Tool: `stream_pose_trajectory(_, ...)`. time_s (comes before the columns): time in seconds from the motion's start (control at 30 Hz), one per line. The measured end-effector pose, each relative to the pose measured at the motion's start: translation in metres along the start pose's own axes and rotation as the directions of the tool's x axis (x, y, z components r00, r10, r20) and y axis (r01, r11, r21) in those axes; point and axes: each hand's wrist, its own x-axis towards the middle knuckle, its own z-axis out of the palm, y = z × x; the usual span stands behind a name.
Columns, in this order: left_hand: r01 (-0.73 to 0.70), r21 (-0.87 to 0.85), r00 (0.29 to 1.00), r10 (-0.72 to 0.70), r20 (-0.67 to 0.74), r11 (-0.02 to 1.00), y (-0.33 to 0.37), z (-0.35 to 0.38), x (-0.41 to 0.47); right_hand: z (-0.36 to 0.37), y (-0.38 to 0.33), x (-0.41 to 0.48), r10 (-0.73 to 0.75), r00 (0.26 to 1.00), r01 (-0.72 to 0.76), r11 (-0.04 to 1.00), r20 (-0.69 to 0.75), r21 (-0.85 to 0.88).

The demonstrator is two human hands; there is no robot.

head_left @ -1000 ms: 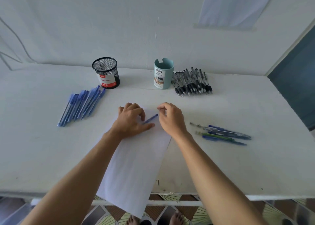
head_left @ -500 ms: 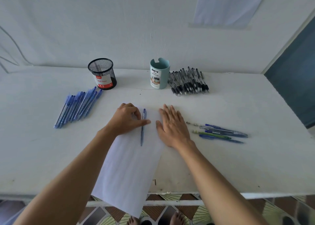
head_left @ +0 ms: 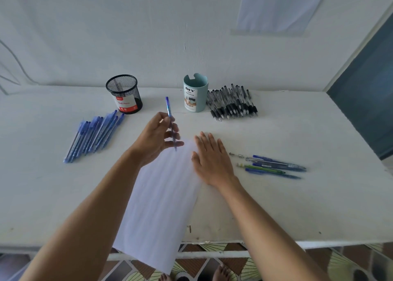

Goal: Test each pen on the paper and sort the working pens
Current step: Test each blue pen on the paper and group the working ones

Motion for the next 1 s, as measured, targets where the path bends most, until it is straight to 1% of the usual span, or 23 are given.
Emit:
stream_pose_trajectory(0.07, 0.018, -0.077, 1.0, -0.02, -0.02, 0.997, 0.001, -0.001, 0.002, 0.0, 0.0, -0.001, 0.0, 1.0, 0.0, 1.0, -0.01, 0.01)
stream_pose_trajectory(0.13, 0.065, -0.143, 0.998, -0.064, 0.015, 0.988, 0.006, -0.006, 0.004, 0.0, -0.001, -0.001, -0.002, 1.0, 0.003, 1.0, -0.016, 0.015)
stream_pose_trajectory(0.17, 0.065, -0.178, 0.998, -0.061, 0.027, 0.982, 0.009, -0.009, 0.004, 0.0, -0.001, -0.001, -0.001, 1.0, 0.001, 1.0, -0.016, 0.016)
stream_pose_trajectory(0.23, 0.006, -0.242, 1.0, -0.011, -0.02, 0.97, 0.011, -0.013, 0.006, 0.0, 0.0, 0.0, 0.0, 1.0, 0.0, 1.0, -0.007, 0.009)
stream_pose_trajectory(0.33, -0.161, -0.241, 0.971, 0.11, -0.211, 0.957, 0.009, -0.02, 0.009, 0.0, 0.0, 0.0, 0.002, 1.0, -0.002, 1.0, 0.001, 0.001)
stream_pose_trajectory(0.37, -0.181, -0.249, 0.965, 0.123, -0.233, 0.952, 0.009, -0.024, 0.01, 0.001, 0.0, 0.0, 0.003, 1.0, -0.003, 1.0, 0.007, 0.004)
stream_pose_trajectory(0.47, -0.153, -0.262, 0.979, 0.111, -0.17, 0.953, 0.011, -0.037, 0.009, 0.001, 0.0, 0.0, 0.005, 1.0, -0.005, 1.0, 0.009, 0.01)
stream_pose_trajectory(0.53, -0.14, -0.265, 0.98, 0.096, -0.173, 0.954, 0.011, -0.043, 0.007, 0.0, 0.0, 0.001, 0.006, 1.0, -0.006, 1.0, 0.005, 0.011)
stream_pose_trajectory(0.6, -0.14, -0.307, 0.981, 0.09, -0.172, 0.941, 0.011, -0.046, 0.004, 0.001, 0.0, 0.001, 0.007, 1.0, -0.007, 1.0, 0.002, 0.015)
stream_pose_trajectory(0.73, -0.121, -0.405, 0.99, 0.08, -0.115, 0.906, 0.006, -0.048, 0.001, 0.0, -0.001, 0.001, 0.012, 1.0, -0.012, 1.0, 0.002, 0.017)
stream_pose_trajectory(0.9, -0.137, -0.514, 0.987, 0.076, -0.14, 0.847, 0.002, -0.047, 0.002, -0.002, -0.002, 0.002, 0.011, 1.0, -0.011, 1.0, 0.02, 0.019)
stream_pose_trajectory(0.93, -0.148, -0.517, 0.985, 0.08, -0.151, 0.843, 0.002, -0.046, 0.004, -0.002, -0.002, 0.002, 0.013, 1.0, -0.014, 1.0, 0.029, 0.016)
stream_pose_trajectory(1.0, -0.209, -0.444, 0.967, 0.119, -0.223, 0.871, 0.001, -0.044, 0.013, -0.003, -0.002, 0.003, 0.016, 0.999, -0.017, 1.0, 0.046, 0.013)
